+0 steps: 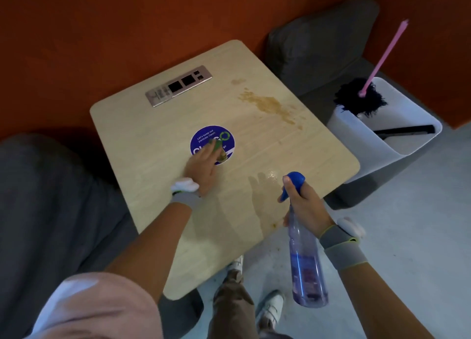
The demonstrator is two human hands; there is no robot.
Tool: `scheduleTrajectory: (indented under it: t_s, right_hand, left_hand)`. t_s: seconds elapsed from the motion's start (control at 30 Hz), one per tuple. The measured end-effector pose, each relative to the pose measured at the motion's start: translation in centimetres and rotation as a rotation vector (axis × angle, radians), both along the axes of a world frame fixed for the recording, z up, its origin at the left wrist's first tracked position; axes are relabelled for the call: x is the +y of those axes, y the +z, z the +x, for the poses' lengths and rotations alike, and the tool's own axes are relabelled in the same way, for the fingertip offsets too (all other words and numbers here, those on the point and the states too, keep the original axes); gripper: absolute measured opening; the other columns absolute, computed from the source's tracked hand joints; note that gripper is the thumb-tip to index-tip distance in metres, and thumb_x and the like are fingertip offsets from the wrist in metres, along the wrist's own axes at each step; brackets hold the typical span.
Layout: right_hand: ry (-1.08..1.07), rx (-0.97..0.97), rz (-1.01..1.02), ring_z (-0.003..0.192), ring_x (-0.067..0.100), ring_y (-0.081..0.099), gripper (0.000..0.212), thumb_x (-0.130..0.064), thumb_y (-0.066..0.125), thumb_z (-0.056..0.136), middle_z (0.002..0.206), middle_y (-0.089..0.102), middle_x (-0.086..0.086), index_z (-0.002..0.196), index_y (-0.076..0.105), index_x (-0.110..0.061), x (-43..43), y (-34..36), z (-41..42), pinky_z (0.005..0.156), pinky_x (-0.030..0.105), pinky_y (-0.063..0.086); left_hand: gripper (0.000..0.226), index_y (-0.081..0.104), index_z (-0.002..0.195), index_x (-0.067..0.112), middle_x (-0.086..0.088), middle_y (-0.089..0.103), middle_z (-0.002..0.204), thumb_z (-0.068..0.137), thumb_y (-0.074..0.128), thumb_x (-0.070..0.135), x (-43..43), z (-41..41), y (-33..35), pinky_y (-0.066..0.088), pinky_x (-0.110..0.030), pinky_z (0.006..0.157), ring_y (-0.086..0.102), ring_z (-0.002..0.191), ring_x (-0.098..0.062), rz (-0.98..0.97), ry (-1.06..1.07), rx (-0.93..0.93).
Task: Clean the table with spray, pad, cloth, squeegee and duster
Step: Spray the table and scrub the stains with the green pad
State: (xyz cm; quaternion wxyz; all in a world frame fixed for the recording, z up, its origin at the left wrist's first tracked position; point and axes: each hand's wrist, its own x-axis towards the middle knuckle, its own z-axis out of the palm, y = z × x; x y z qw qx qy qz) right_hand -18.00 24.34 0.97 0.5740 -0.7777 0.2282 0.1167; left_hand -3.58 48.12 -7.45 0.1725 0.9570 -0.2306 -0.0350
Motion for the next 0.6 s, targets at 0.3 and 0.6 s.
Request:
scheduleTrajectory:
  t_s: [0.3,0.6]
  right_hand:
    - [-0.030,-0.032,-0.081,0.055,0.016,0.060,0.055,-0.055,0.040,0.097,0.053,0.056,0.000,0.073,0.057,-0.009,-2.3,-0.7,-1.9,0.082,0.045,0.049]
    - [-0.075,-0.049,-0.081,0.046,0.008,0.061,0.050,-0.057,0.041,0.096,0.050,0.062,-0.003,0.078,0.056,-0.012,-5.0,0.0,-4.5,0.081,0.053,0.052]
  left_hand:
    - [0.053,0.042,0.140,0.010,-0.011,0.051,0.139,0.087,0.042,0.010,-11.2,-17.3,-1.0,0.048,-0.038,0.096,0.055,0.120,-0.028,-0.174,-0.338,0.033]
    - [0.047,0.049,0.135,-0.001,-0.017,0.048,0.139,0.090,0.039,-0.009,-9.6,-15.8,4.5,0.028,-0.023,0.106,0.044,0.128,-0.028,-0.488,-0.012,0.178]
